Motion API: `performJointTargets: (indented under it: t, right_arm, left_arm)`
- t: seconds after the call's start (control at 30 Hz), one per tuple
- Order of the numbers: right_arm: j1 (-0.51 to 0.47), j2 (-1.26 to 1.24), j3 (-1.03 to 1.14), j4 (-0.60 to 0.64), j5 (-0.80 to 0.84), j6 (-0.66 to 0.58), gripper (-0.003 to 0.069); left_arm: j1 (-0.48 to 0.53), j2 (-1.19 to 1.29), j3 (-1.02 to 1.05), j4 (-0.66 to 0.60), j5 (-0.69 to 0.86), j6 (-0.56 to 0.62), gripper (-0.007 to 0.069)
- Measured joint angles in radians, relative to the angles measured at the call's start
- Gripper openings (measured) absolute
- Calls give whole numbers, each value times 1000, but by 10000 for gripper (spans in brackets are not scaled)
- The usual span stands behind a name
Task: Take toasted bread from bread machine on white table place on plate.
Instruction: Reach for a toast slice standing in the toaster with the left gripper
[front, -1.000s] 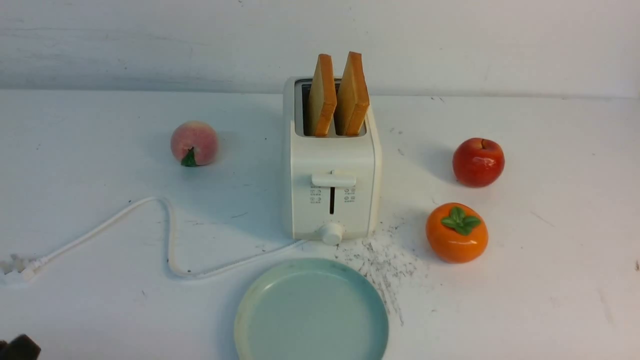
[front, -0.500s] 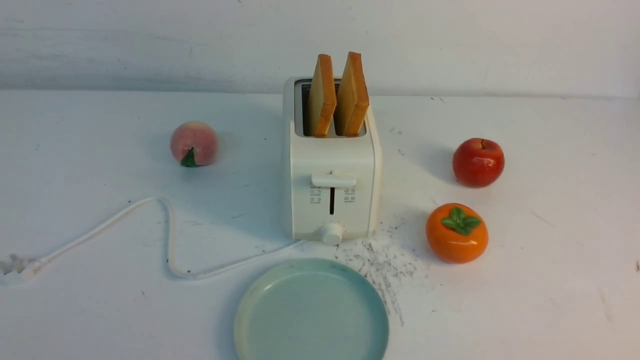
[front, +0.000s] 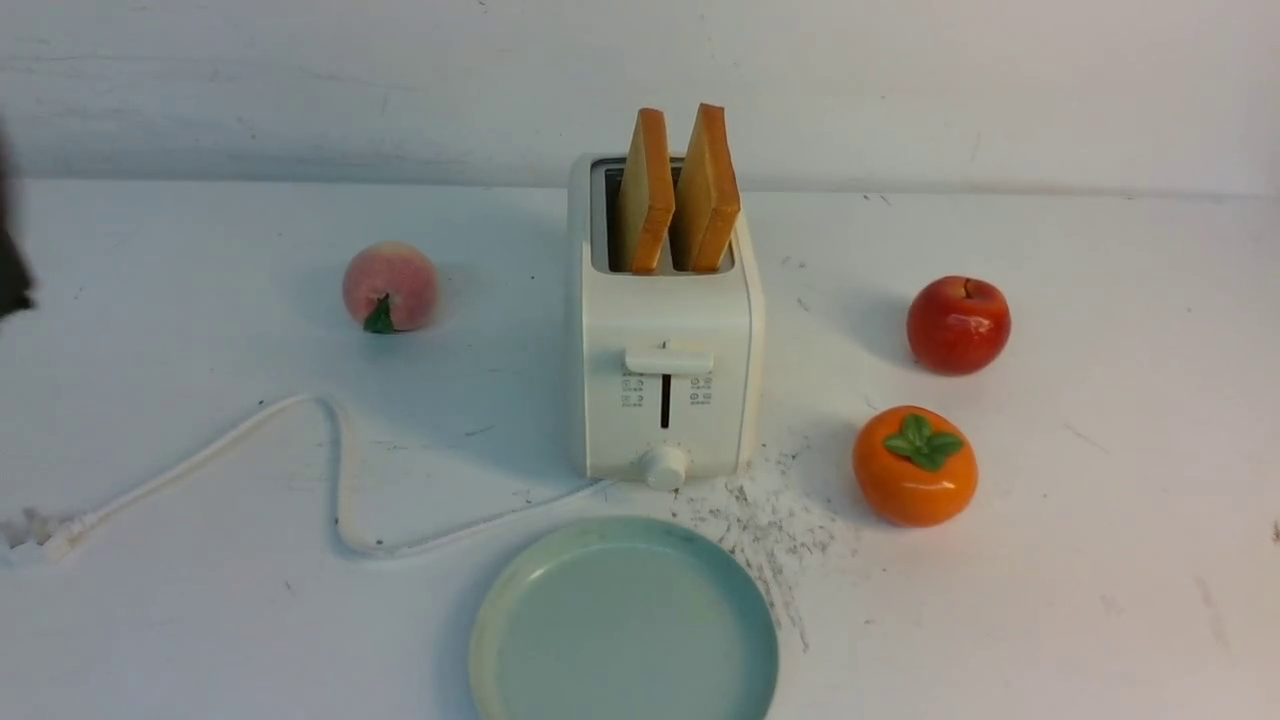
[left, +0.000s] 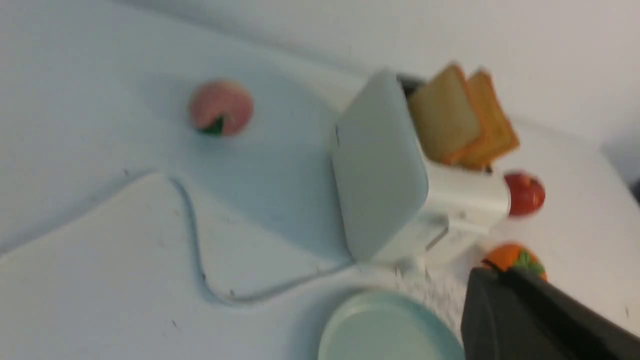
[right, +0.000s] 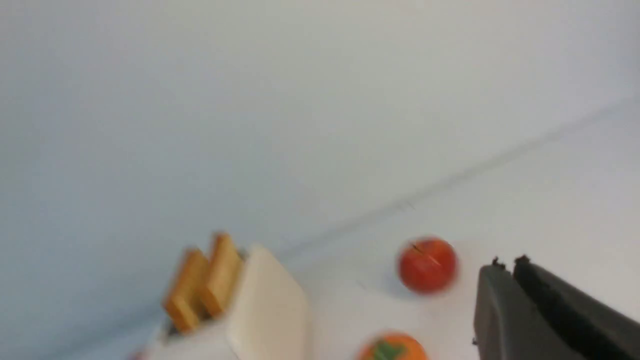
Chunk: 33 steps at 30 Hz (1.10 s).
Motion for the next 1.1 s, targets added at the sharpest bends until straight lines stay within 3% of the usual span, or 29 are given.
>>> performJointTargets:
  t: [0.17,0.27,0.33,0.43,0.5,0.6,0.7,0.93,1.1]
  right_arm:
    - [0,229,-135,61,360,-255,-19]
    - [0,310,-127,158,417,-344,-19]
    - [0,350,-109,229,416,-399,-19]
    - [0,379,-89,303,400,-453,-19]
    - [0,391,-60,385,354,-517,-19]
    - [0,391,-30,448,313,-571,-19]
    - [0,391,-11,486,290,-601,-19]
    - [0,392,1,496,248,-611,-16]
    - [0,392,6,496,242,-612,-14]
  left_arm:
    - [0,221,-46,-334,39,293,-14]
    - [-23,318,-70,-429,29,377,-14]
    - [-79,376,-97,-422,-1,388,-14]
    - [-160,432,-155,-355,-35,352,-14]
    - [-249,513,-254,-222,-60,213,-14]
    - [-297,611,-377,-59,-64,41,-14]
    - [-332,708,-488,85,-68,-59,-14]
    - [-409,912,-668,175,-103,-87,-13]
    - [-433,1025,-756,304,-129,-94,103]
